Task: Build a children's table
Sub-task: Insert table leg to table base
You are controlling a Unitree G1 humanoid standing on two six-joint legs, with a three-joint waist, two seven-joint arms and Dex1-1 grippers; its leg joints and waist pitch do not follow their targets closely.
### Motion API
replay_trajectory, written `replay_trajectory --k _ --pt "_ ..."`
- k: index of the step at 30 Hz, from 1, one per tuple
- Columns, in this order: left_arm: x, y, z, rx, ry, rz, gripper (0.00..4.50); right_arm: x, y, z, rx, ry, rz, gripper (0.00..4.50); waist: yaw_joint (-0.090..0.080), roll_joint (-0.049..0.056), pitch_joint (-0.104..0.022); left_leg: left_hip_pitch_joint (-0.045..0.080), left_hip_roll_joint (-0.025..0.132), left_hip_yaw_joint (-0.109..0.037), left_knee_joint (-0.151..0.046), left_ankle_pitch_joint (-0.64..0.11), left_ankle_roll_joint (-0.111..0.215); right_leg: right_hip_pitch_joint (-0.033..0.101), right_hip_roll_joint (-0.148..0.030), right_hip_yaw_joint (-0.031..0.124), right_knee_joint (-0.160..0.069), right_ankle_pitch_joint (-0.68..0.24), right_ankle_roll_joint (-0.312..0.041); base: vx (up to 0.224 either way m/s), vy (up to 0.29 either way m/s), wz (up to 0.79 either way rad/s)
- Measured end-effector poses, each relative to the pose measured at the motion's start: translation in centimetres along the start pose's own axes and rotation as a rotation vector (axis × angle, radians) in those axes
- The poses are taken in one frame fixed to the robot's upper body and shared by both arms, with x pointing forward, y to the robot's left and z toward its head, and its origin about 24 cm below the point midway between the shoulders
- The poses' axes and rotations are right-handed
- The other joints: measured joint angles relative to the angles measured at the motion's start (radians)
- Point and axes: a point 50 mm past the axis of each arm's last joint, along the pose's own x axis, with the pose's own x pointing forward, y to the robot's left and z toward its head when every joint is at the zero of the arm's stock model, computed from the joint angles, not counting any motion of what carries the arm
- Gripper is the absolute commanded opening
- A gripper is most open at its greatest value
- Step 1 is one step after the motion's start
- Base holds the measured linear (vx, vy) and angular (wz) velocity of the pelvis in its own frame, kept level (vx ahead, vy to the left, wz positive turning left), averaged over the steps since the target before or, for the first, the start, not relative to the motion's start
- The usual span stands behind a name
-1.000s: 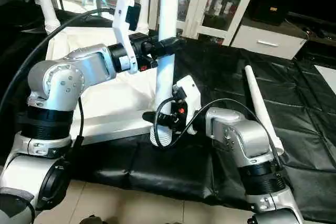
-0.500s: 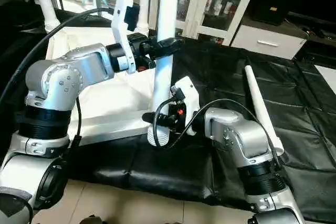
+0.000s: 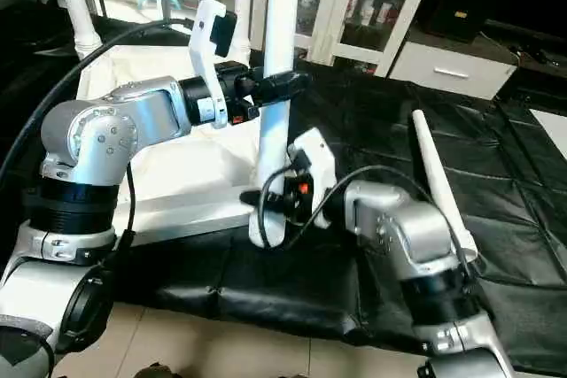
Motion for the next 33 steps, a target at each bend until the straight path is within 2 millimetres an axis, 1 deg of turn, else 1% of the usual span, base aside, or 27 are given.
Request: replay_trajectory --k 4,8,10,11,12,13,15,17,19,20,22,23,24,25,27,30,33 --pt "-0.1 -0.1 0.1 -0.017 -0.01 -0.014 3.28 -0.9 -0.5 2.3 -0.002 -0.103 -0.013 1.86 0.001 0.0 0.0 0.0 0.0 0.0 0.0 0.0 0.0 0.0 0.0 0.0 0.0 0.0 0.0 0.0 0.0 0.0" --pt "-0.2 0.0 0.2 -0.036 -0.024 -0.025 3.64 -1.6 -0.7 3.1 0.016 -0.15 -0.008 1.86 0.001 0.0 0.0 0.0 0.0 0.0 0.0 0.0 0.0 0.0 0.0 0.0 0.0 0.0 -0.001 0.0 0.0 0.0" --pt "-0.3 0.2 0.5 -0.044 -0.047 -0.015 3.7 -2.1 -1.0 3.3 0.017 -0.154 -0.023 1.86 0.001 0.0 0.0 0.0 0.0 0.0 0.0 0.0 0.0 0.0 0.0 0.0 0.0 0.0 -0.001 0.0 0.0 0.0" --pt "-0.3 0.6 0.7 -0.053 -0.071 0.002 3.77 -2.6 -1.5 3.4 0.021 -0.155 -0.045 1.86 0.003 0.0 0.0 0.0 0.0 0.0 0.0 0.0 0.0 0.0 0.0 0.0 0.0 0.001 -0.001 0.0 0.0 0.0" --pt "-0.8 1.4 1.1 -0.069 -0.115 0.045 3.9 -3.5 -2.1 3.6 0.022 -0.163 -0.08 1.86 0.002 0.0 0.0 0.0 0.0 0.0 0.0 0.0 0.0 0.0 0.0 0.0 0.0 0.001 -0.001 0.0 0.0 0.0" --pt "-1.3 2.1 1.5 -0.081 -0.154 0.074 4.01 -4.2 -2.6 3.7 0.018 -0.165 -0.113 1.86 0.002 0.0 0.0 0.0 0.0 0.0 0.0 0.0 0.0 0.0 0.0 0.0 0.0 0.001 0.0 0.0 0.0 0.0" --pt "-2.8 3.6 2.4 -0.098 -0.255 0.132 4.09 -5.8 -3.8 3.7 0.019 -0.164 -0.194 1.86 0.001 0.0 0.0 0.0 -0.001 0.0 0.0 0.0 0.0 0.0 0.001 0.0 0.0 0.001 0.0 0.0 0.0 0.0" --pt "-3.9 4.4 3.0 -0.07 -0.298 0.177 4.09 -6.6 -4.3 3.4 0.029 -0.167 -0.246 1.86 -0.002 0.0 0.0 0.0 -0.001 0.0 0.0 0.0 0.0 0.0 0.001 0.0 0.0 0.001 0.0 0.0 0.0 0.0" --pt "-4.6 5.1 3.1 0.029 -0.276 0.256 4.09 -6.7 -4.7 2.7 0.057 -0.162 -0.277 1.86 -0.002 0.001 0.0 0.001 0.0 0.0 -0.001 0.0 0.0 0.0 0.001 0.0 -0.001 0.001 0.0 0.0 0.0 0.0" --pt "-4.9 5.5 2.6 0.084 -0.245 0.293 4.09 -6.6 -4.8 2.4 0.069 -0.162 -0.286 1.86 -0.002 0.002 0.0 0.001 0.0 0.0 -0.001 0.0 0.0 0.0 0.001 0.0 -0.001 0.0 0.001 0.0 0.0 0.0" --pt "-5.5 6.5 0.2 0.249 -0.105 0.338 4.09 -6.8 -5.0 1.8 0.064 -0.181 -0.309 1.86 -0.001 0.003 0.0 0.001 0.0 0.0 -0.002 0.0 0.0 0.0 0.001 0.001 -0.001 0.0 0.001 0.0 0.0 0.0" --pt "-5.5 6.7 -1.4 0.297 -0.033 0.328 4.09 -7.0 -5.2 1.5 0.048 -0.191 -0.326 1.86 0.0 0.003 0.0 0.001 0.0 0.0 -0.003 0.0 0.0 0.0 0.001 0.001 -0.002 0.0 0.001 0.0 0.0 0.0" --pt "-5.4 6.8 -3.7 0.334 0.064 0.294 4.09 -7.2 -5.3 1.3 0.02 -0.201 -0.35 1.86 0.003 0.003 0.0 0.0 0.0 0.0 -0.003 0.0 0.0 -0.001 0.001 0.0 -0.002 0.0 0.002 0.0 0.0 0.0" --pt "-5.4 6.9 -5.2 0.358 0.128 0.274 4.09 -7.2 -5.4 1.2 0.001 -0.203 -0.366 1.86 0.004 0.003 0.0 -0.001 0.0 0.001 -0.003 0.0 0.0 -0.001 0.0 0.0 -0.002 0.0 0.001 0.0 0.0 0.0" --pt "-4.9 6.1 -8.4 0.416 0.261 0.17 4.09 -7.2 -5.5 1.2 -0.043 -0.196 -0.395 1.86 0.004 0.003 0.0 -0.001 0.0 0.001 -0.003 0.0 0.0 -0.001 0.0 0.001 -0.001 0.0 0.001 0.0 0.0 0.0" --pt "-4.2 4.9 -11.2 0.521 0.376 0.038 4.09 -6.7 -5.4 0.5 -0.067 -0.174 -0.402 1.86 0.0 0.003 0.0 0.001 0.0 0.001 -0.003 0.0 0.0 0.0 0.0 0.001 -0.001 0.0 0.001 0.0 0.0 0.0" --pt "-4.0 4.6 -12.5 0.56 0.42 -0.01 4.09 -5.9 -5.1 -0.6 -0.037 -0.161 -0.387 1.86 -0.005 0.004 0.001 0.001 0.0 0.001 -0.003 0.0 -0.001 -0.001 0.0 0.001 0.0 0.0 0.001 0.0 0.0 0.0"
